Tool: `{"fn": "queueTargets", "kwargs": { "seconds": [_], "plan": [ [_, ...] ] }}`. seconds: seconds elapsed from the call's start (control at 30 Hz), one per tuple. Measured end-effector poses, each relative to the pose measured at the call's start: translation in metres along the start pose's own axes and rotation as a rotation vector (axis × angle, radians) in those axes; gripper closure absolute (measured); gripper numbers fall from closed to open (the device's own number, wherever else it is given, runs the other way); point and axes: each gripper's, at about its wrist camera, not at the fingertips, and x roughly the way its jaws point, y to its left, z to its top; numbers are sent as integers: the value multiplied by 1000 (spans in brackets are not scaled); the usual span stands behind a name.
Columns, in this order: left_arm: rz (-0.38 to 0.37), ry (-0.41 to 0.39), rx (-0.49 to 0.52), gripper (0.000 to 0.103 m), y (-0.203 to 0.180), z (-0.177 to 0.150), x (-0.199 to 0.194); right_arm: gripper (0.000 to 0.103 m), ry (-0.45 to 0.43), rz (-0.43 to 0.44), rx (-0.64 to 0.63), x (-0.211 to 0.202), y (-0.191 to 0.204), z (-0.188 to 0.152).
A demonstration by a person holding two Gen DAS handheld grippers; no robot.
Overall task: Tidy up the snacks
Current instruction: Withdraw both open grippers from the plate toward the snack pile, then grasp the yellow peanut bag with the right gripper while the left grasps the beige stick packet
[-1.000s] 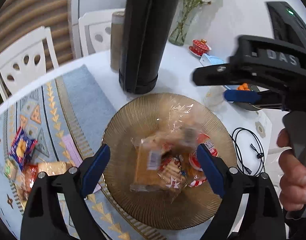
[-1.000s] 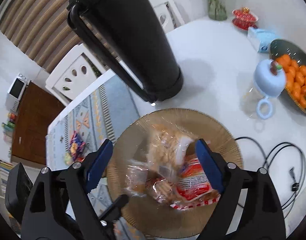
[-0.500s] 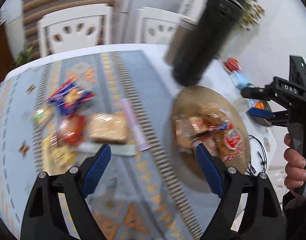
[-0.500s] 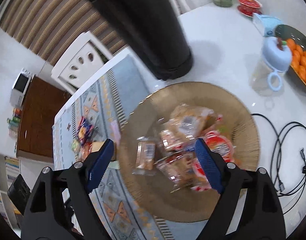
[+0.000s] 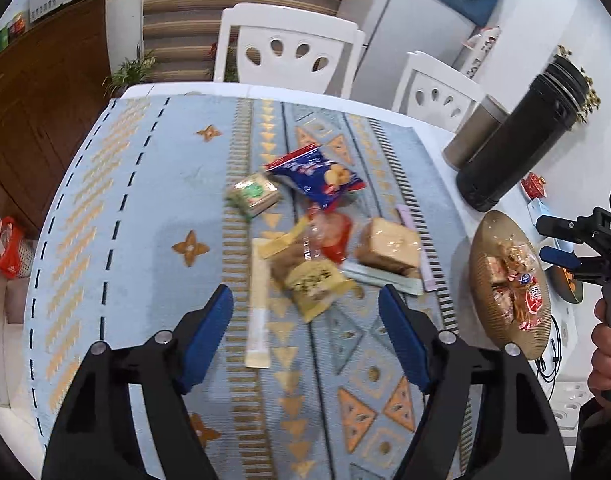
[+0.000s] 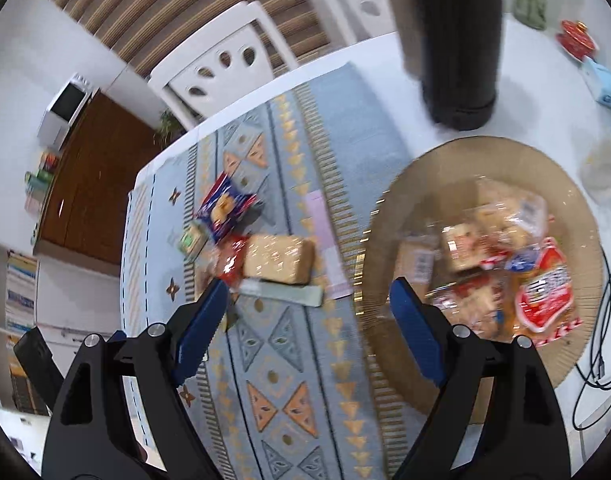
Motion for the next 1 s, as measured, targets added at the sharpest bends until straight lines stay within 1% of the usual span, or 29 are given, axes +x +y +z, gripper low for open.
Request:
{"fn": "queueTargets", "kwargs": {
  "seconds": [0.03, 0.07, 0.33, 0.4, 0.63, 0.73, 0.8, 0.87, 0.9, 0.93, 1.0],
  "plan": [
    [-2, 9, -2, 37, 4, -1, 2, 18, 9, 2, -8, 5, 8, -2],
    [-4, 19, -2, 38, 8, -1, 6, 18, 18, 6, -16, 10, 15, -4],
    [-65, 67, -2, 38, 32, -6, 30, 19, 66, -1, -83, 45, 65, -16],
    [-75, 82, 0, 38, 37, -7, 38, 22, 86, -1, -96, 54, 75, -19],
    [-96, 136, 17, 38, 49, -8, 67, 23, 142, -16, -144, 94, 107, -30],
    [-108, 161, 26, 38, 51, -10, 80, 25, 171, -29, -169, 117, 119, -37],
    [-100, 174, 29, 38, 50, -12, 90, 31, 185, -39, -189, 133, 126, -40],
    [-101, 193, 24, 38, 50, -16, 100, 35, 207, -59, -212, 153, 131, -45],
    [-95, 203, 27, 41, 49, -19, 107, 35, 217, -65, -217, 160, 133, -47],
    [-84, 210, 34, 47, 47, -20, 111, 35, 230, -73, -223, 169, 134, -49],
    [-60, 219, 52, 50, 44, -23, 119, 35, 251, -86, -235, 184, 137, -52]
  ]
}}
